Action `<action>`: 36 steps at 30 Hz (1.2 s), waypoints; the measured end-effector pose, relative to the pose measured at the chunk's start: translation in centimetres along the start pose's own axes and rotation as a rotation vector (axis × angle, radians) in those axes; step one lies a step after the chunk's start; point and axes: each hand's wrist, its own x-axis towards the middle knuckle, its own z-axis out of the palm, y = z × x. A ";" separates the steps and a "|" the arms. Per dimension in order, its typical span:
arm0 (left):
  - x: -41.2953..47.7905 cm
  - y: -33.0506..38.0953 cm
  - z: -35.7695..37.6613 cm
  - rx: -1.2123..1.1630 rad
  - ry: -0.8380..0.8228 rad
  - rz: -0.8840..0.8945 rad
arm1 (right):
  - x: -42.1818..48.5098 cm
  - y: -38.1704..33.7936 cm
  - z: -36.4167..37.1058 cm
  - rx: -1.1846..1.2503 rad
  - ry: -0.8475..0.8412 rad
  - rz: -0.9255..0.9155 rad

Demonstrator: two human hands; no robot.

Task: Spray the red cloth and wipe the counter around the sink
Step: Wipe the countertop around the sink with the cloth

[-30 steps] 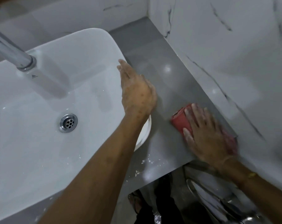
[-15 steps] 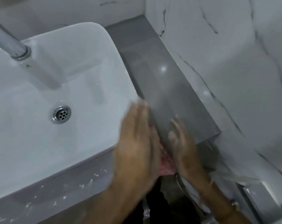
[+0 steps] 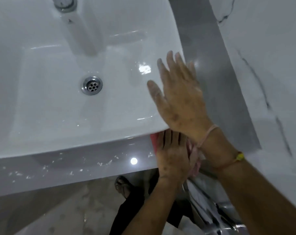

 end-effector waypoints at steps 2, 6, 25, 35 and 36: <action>-0.9 0.0 0.2 0.083 -0.063 -0.040 | 0.2 -0.1 0.1 0.081 0.027 0.010; -2.2 -0.6 0.9 0.103 -0.096 -0.024 | 0.1 -0.1 0.2 0.046 0.036 0.017; -12.3 -27.9 -9.4 0.283 0.189 -0.260 | -2.3 -5.8 0.4 -0.059 -0.209 -0.120; -10.0 -19.3 -5.5 0.032 0.236 -0.145 | 0.3 -24.8 6.2 -0.157 -0.206 -0.836; -10.2 -19.9 -5.7 0.022 0.238 -0.128 | 0.9 -26.4 6.8 -0.216 -0.179 -0.929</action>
